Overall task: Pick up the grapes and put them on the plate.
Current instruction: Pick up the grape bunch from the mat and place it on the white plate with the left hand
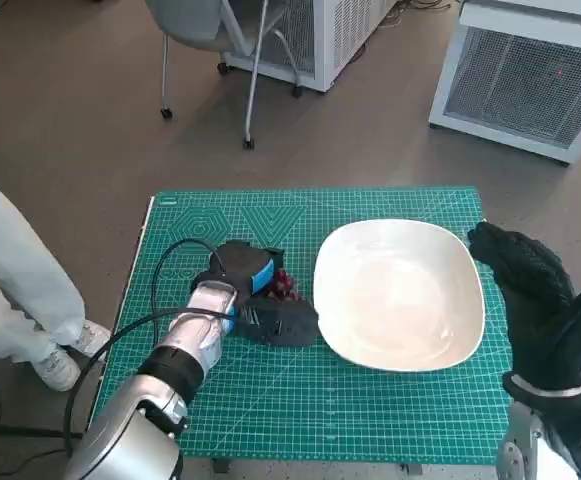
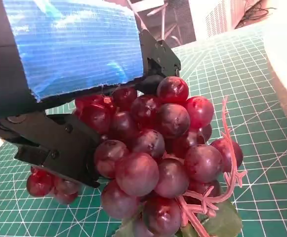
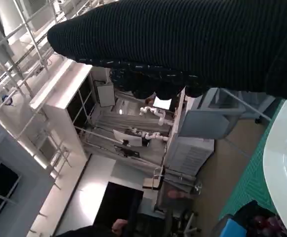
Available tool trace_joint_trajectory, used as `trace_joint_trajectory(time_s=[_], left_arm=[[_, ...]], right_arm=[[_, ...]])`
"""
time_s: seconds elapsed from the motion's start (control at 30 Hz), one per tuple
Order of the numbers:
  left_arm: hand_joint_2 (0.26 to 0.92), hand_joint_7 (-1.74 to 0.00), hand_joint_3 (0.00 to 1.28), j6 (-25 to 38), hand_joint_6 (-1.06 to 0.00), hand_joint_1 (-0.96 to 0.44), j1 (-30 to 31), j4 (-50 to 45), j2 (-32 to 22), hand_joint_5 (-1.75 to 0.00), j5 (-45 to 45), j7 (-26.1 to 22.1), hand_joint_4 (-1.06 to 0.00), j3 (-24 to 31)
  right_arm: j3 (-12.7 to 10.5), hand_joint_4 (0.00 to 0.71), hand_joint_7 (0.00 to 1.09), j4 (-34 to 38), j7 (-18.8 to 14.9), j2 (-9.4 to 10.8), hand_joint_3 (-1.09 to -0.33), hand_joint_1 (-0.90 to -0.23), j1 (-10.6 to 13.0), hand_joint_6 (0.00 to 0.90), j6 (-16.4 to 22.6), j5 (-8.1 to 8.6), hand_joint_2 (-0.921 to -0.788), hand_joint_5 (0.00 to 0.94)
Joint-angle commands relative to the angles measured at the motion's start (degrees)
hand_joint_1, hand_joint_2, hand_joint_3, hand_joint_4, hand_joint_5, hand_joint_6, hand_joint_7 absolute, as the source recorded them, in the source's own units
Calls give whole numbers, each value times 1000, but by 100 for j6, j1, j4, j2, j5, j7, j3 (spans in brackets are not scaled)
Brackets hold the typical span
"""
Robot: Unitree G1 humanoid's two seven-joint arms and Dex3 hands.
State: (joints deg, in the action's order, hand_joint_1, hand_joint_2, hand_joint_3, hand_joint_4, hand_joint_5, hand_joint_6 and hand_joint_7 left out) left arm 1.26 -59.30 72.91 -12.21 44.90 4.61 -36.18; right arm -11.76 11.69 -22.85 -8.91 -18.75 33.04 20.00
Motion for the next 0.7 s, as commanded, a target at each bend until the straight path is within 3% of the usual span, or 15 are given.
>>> trace_joint_trajectory(time_s=[0.03, 0.4, 0.53, 0.7], left_arm=[[921, -1142, 194, 5, -549, 1, 43, -15, -54, -1470, -74, -18, -500, 64], [921, -1136, 200, 33, -534, 1, 25, -517, -242, -1483, -146, -25, -507, 198], [921, -1160, 192, 103, -551, 2, 107, -1181, -458, -1458, -148, -145, -500, 284], [921, -1224, 169, 304, -526, 2, 327, -2327, -782, -1343, -122, -414, -568, 465]], right_arm=[[-6, 534, 585, 69, -19, -16, -523, -483, 59, 185, -10, -17, -921, 2], [7, 534, 587, 129, -34, -8, -524, -483, 26, 183, 16, -16, -921, 2], [18, 534, 587, 139, -35, -4, -524, -483, 15, 183, 12, -18, -921, 2], [33, 534, 588, 134, -20, -2, -524, -483, 3, 182, -5, -29, -921, 2]])
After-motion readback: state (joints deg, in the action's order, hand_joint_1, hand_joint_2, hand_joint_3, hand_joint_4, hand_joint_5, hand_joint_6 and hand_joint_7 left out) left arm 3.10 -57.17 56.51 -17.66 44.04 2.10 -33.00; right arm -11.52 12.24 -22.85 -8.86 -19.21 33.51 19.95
